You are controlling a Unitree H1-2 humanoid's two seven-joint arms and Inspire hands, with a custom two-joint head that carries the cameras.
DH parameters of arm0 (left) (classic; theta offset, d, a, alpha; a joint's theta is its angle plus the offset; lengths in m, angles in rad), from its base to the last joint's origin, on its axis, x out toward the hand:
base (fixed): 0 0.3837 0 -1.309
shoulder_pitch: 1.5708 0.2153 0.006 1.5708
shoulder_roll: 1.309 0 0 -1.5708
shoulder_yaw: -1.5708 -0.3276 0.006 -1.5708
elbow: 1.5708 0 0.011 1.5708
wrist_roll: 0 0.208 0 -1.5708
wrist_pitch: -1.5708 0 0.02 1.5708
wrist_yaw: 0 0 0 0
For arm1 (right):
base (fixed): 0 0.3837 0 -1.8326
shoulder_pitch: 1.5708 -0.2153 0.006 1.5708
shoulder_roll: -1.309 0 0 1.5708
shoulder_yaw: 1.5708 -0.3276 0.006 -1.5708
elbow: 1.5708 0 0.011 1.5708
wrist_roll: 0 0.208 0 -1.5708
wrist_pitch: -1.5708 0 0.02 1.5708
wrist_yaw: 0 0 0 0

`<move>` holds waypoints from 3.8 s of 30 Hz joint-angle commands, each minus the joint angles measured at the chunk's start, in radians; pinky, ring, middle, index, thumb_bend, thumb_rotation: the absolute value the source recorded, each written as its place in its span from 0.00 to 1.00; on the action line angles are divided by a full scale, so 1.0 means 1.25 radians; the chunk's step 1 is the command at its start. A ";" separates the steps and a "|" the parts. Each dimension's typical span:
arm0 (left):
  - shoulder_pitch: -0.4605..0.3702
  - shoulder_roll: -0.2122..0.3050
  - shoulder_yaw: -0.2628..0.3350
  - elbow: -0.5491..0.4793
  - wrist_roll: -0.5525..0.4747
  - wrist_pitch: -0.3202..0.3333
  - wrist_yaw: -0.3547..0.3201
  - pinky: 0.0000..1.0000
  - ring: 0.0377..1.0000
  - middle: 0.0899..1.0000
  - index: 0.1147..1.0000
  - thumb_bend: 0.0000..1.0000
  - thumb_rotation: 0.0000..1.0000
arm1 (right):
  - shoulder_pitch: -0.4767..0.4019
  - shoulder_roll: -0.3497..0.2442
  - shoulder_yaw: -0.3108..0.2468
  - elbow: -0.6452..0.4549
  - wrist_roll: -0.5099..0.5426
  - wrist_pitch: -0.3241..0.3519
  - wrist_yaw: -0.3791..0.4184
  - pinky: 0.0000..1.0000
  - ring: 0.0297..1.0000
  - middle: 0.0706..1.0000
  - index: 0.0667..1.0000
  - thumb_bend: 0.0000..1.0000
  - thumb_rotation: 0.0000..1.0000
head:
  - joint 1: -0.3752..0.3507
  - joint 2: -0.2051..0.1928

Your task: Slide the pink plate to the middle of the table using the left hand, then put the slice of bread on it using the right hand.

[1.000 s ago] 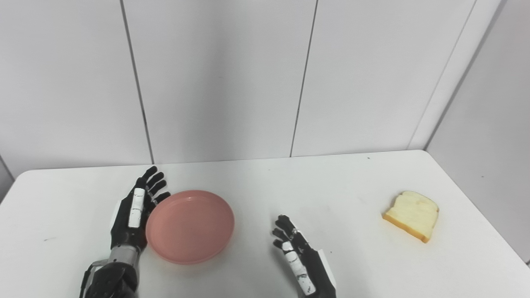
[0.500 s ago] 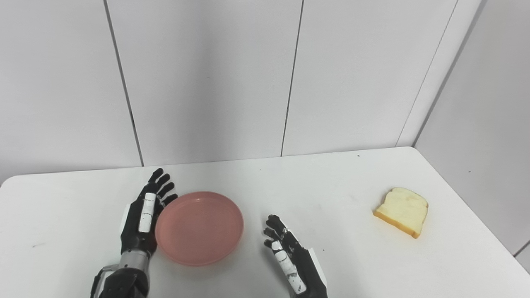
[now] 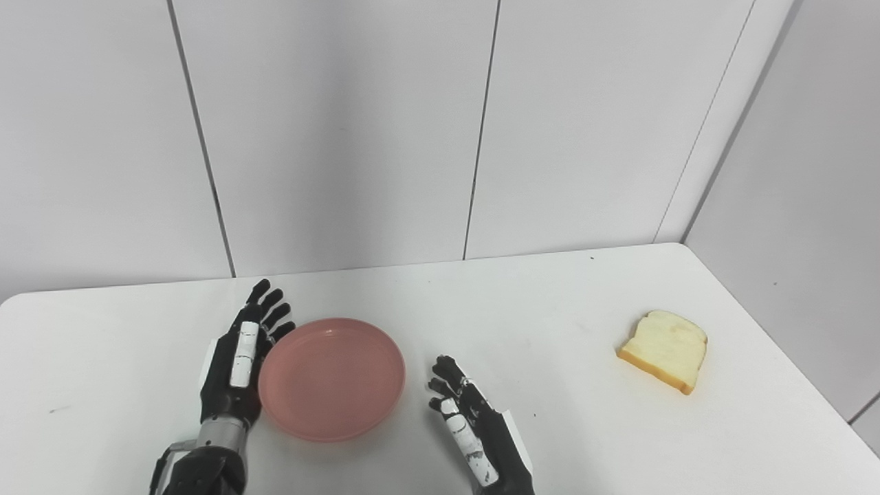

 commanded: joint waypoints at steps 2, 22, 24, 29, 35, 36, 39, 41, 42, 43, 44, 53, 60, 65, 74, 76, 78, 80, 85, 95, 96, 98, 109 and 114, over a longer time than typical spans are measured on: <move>0.028 -0.005 0.001 0.012 -0.009 0.002 -0.006 0.80 0.87 0.89 0.87 0.96 0.83 | 0.014 0.002 -0.003 0.008 0.015 -0.007 0.004 0.85 0.88 0.89 0.88 0.76 0.76 | 0.001 0.000; 0.012 -0.006 -0.003 0.046 0.001 -0.017 0.000 0.79 0.87 0.90 0.89 0.96 0.85 | -0.141 -0.478 -0.119 -0.136 0.048 0.004 0.215 0.89 0.93 0.96 1.00 1.00 0.50 | 0.021 -0.013; 0.009 -0.006 -0.004 0.055 0.002 -0.024 -0.003 0.79 0.87 0.90 0.89 0.97 0.85 | -0.166 -0.531 -0.136 -0.112 0.063 0.009 0.240 0.90 0.93 0.97 1.00 1.00 0.46 | 0.019 -0.015; -0.002 -0.008 -0.005 0.079 0.004 -0.040 -0.002 0.79 0.87 0.90 0.89 0.97 0.86 | -0.213 -0.649 -0.163 -0.051 0.049 -0.024 0.284 0.91 0.96 1.00 1.00 1.00 0.45 | 0.027 -0.016; -0.010 -0.007 -0.008 0.091 0.010 -0.046 0.004 0.77 0.87 0.89 0.89 0.98 0.86 | -0.257 -0.824 -0.126 0.028 -0.226 -0.203 0.280 0.84 0.93 0.99 0.99 1.00 0.35 | 0.029 -0.021; -0.011 -0.007 -0.008 0.091 0.014 -0.049 0.009 0.77 0.86 0.89 0.89 0.97 0.86 | -0.263 -0.846 -0.120 0.045 -0.255 -0.221 0.272 0.84 0.93 0.98 0.98 1.00 0.35 | 0.033 -0.022; -0.011 -0.009 -0.005 0.090 0.014 -0.047 0.015 0.77 0.86 0.89 0.88 0.96 0.86 | -0.284 -0.902 -0.070 0.092 -0.302 -0.233 0.208 0.84 0.90 0.94 0.93 1.00 0.39 | 0.035 -0.021; -0.011 -0.009 -0.004 0.089 0.015 -0.047 0.016 0.77 0.86 0.89 0.87 0.96 0.86 | -0.299 -0.937 -0.021 0.119 -0.310 -0.234 0.154 0.83 0.87 0.91 0.88 1.00 0.45 | 0.033 -0.020; -0.011 -0.009 -0.004 0.087 0.016 -0.046 0.016 0.77 0.86 0.89 0.88 0.96 0.86 | -0.312 -0.956 0.011 0.142 -0.314 -0.234 0.128 0.82 0.87 0.90 0.86 1.00 0.50 | 0.030 -0.020; -0.010 -0.009 -0.005 0.086 0.017 -0.045 0.015 0.77 0.86 0.89 0.88 0.95 0.87 | -0.322 -0.971 0.036 0.158 -0.316 -0.234 0.108 0.79 0.86 0.89 0.86 1.00 0.57 | 0.030 -0.020; -0.010 -0.009 -0.005 0.086 0.015 -0.047 0.013 0.77 0.86 0.89 0.89 0.95 0.86 | -0.333 -0.985 0.065 0.181 -0.319 -0.234 0.085 0.77 0.84 0.88 0.85 1.00 0.68 | 0.031 -0.021; -0.006 -0.009 -0.006 0.084 0.018 -0.047 0.014 0.78 0.86 0.90 0.89 0.97 0.86 | -0.445 -1.064 0.365 0.332 -0.477 -0.234 -0.270 0.82 0.82 0.85 0.84 1.00 0.89 | 0.042 -0.020; -0.007 -0.009 -0.006 0.089 0.021 -0.051 0.018 0.77 0.86 0.89 0.88 0.95 0.87 | -0.525 -1.110 0.496 0.322 -0.489 -0.234 -0.219 0.88 0.90 0.91 0.93 1.00 0.56 | 0.040 -0.023; -0.009 -0.014 -0.005 0.100 0.012 -0.059 0.007 0.79 0.87 0.90 0.90 0.94 0.86 | -0.624 -1.145 0.606 0.282 -0.455 -0.234 -0.120 0.83 0.92 0.98 1.00 1.00 0.45 | 0.037 -0.021; -0.015 -0.021 -0.001 0.123 0.012 -0.077 0.012 0.78 0.87 0.90 0.91 0.94 0.86 | -0.696 -1.175 0.604 0.219 -0.458 -0.234 0.079 0.82 0.92 1.00 1.00 1.00 0.34 | 0.044 -0.027; -0.014 -0.022 -0.001 0.121 0.011 -0.078 0.011 0.79 0.87 0.90 0.91 0.94 0.86 | -0.701 -1.177 0.593 0.208 -0.461 -0.234 0.128 0.80 0.91 1.00 1.00 1.00 0.31 | 0.045 -0.027; -0.013 -0.022 -0.002 0.119 0.011 -0.078 0.010 0.80 0.87 0.90 0.92 0.94 0.86 | -0.700 -1.175 0.574 0.199 -0.461 -0.233 0.182 0.77 0.90 1.00 1.00 1.00 0.28 | 0.047 -0.025; -0.012 -0.023 -0.002 0.116 0.012 -0.077 0.012 0.80 0.87 0.91 0.91 0.93 0.85 | -0.694 -1.170 0.555 0.194 -0.465 -0.233 0.224 0.77 0.89 1.00 1.00 1.00 0.23 | 0.047 -0.023; -0.010 -0.023 -0.002 0.115 0.012 -0.077 0.011 0.81 0.87 0.91 0.92 0.93 0.86 | -0.682 -1.160 0.526 0.177 -0.500 -0.233 0.304 0.76 0.93 1.00 1.00 1.00 0.20 | 0.047 -0.023; -0.004 -0.021 -0.003 0.103 0.011 -0.069 0.010 0.80 0.87 0.91 0.92 0.92 0.86 | -0.594 -1.112 0.474 0.181 -0.635 -0.233 0.345 0.81 0.91 1.00 1.00 1.00 0.31 | 0.046 -0.017; -0.003 -0.021 -0.003 0.099 0.011 -0.066 0.009 0.80 0.87 0.91 0.92 0.92 0.86 | -0.583 -1.102 0.471 0.186 -0.664 -0.233 0.344 0.83 0.91 1.00 1.00 1.00 0.34 | 0.046 -0.017; -0.003 -0.020 -0.002 0.096 0.008 -0.065 0.007 0.80 0.87 0.91 0.92 0.93 0.86 | -0.563 -1.087 0.450 0.191 -0.692 -0.232 0.354 0.84 0.91 1.00 1.00 1.00 0.34 | 0.043 -0.016; -0.001 -0.028 0.011 0.081 -0.023 -0.042 -0.003 0.81 0.88 0.91 0.91 0.94 0.85 | -0.536 -1.058 0.452 0.245 -0.739 -0.233 0.332 0.86 0.94 1.00 1.00 1.00 0.18 | 0.049 -0.014; 0.001 -0.026 0.010 0.074 -0.024 -0.035 0.001 0.82 0.87 0.90 0.90 0.94 0.85 | -0.544 -1.055 0.485 0.276 -0.777 -0.233 0.260 0.90 0.95 1.00 1.00 1.00 0.23 | 0.051 -0.014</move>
